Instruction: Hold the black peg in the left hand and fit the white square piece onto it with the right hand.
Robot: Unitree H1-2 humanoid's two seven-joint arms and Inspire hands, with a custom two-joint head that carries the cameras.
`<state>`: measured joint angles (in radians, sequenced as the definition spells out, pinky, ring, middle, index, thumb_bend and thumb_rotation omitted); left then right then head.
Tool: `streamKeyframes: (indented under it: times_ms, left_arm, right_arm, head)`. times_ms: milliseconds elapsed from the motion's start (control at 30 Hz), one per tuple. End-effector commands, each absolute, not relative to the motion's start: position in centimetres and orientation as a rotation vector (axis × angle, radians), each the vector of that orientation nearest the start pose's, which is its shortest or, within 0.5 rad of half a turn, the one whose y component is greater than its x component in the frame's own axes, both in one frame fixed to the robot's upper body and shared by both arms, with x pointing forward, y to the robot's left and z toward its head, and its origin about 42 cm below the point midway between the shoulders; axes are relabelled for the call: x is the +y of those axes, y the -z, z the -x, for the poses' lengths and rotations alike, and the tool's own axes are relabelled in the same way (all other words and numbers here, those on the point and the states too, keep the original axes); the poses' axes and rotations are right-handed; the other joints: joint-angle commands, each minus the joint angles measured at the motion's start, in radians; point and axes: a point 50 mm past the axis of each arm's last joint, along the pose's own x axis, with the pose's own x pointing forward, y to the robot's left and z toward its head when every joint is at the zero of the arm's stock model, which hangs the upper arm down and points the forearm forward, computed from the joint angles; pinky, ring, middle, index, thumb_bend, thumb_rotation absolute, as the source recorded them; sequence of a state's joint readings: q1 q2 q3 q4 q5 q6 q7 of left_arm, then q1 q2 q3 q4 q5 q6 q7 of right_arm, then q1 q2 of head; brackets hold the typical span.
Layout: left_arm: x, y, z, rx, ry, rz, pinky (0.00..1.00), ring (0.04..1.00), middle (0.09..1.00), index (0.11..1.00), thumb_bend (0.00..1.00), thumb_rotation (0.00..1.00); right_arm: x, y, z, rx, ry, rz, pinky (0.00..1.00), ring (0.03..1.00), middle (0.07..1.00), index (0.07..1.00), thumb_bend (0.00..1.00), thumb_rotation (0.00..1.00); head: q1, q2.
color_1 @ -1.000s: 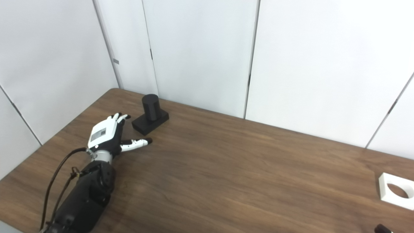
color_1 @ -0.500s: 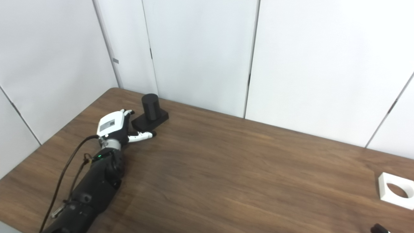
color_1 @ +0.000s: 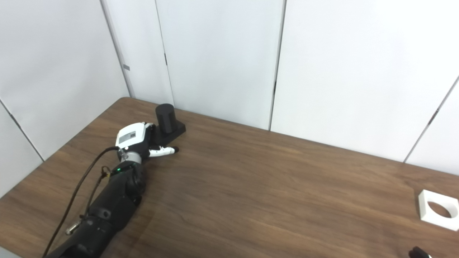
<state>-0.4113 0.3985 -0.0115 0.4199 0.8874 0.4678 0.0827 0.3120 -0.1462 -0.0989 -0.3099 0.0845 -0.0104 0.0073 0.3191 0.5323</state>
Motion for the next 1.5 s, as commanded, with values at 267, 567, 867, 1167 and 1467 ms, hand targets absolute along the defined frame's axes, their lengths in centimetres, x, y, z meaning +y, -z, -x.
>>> streamKeyframes:
  times_ms: [267, 567, 867, 1167, 1467]
  left_arm:
    - [38.5, -17.3, -42.2, 0.212, -0.584, -1.273, 0.9, 0.876, 0.792, 0.504, 0.6, 0.11]
    - [38.4, -17.3, -42.2, 0.211, -0.591, -1.289, 0.87, 0.828, 0.718, 0.482, 0.52, 0.05]
    - [38.1, -17.2, -42.0, 0.202, -0.565, -1.269, 0.8, 0.804, 0.703, 0.482, 0.52, 0.05]
    - [36.9, -17.8, -39.2, 0.121, -0.475, -1.156, 0.75, 0.819, 0.73, 0.484, 0.52, 0.05]
    - [31.1, -19.6, -32.4, -0.08, -0.234, -1.009, 0.71, 0.815, 0.749, 0.484, 0.51, 0.05]
  right_arm:
    - [-29.2, -12.3, -18.3, -0.055, 0.057, 0.068, 0.92, 0.92, 0.903, 0.877, 0.77, 1.0]
    - [-29.3, -12.3, -18.3, -0.055, 0.058, 0.06, 0.93, 0.926, 0.911, 0.884, 0.77, 0.99]
    - [-29.2, -12.4, -18.4, -0.051, 0.067, 0.061, 0.93, 0.927, 0.916, 0.888, 0.75, 1.0]
    - [-28.9, -12.7, -18.3, -0.041, 0.08, 0.062, 0.94, 0.919, 0.899, 0.871, 0.73, 1.0]
    - [-28.6, -13.1, -18.1, -0.046, 0.079, 0.059, 0.95, 0.92, 0.893, 0.87, 0.69, 1.0]
  head:
    - [0.005, 0.003]
    - [0.008, 0.004]
    - [-0.002, 0.006]
    - [-0.034, 0.021]
    - [-0.073, 0.052]
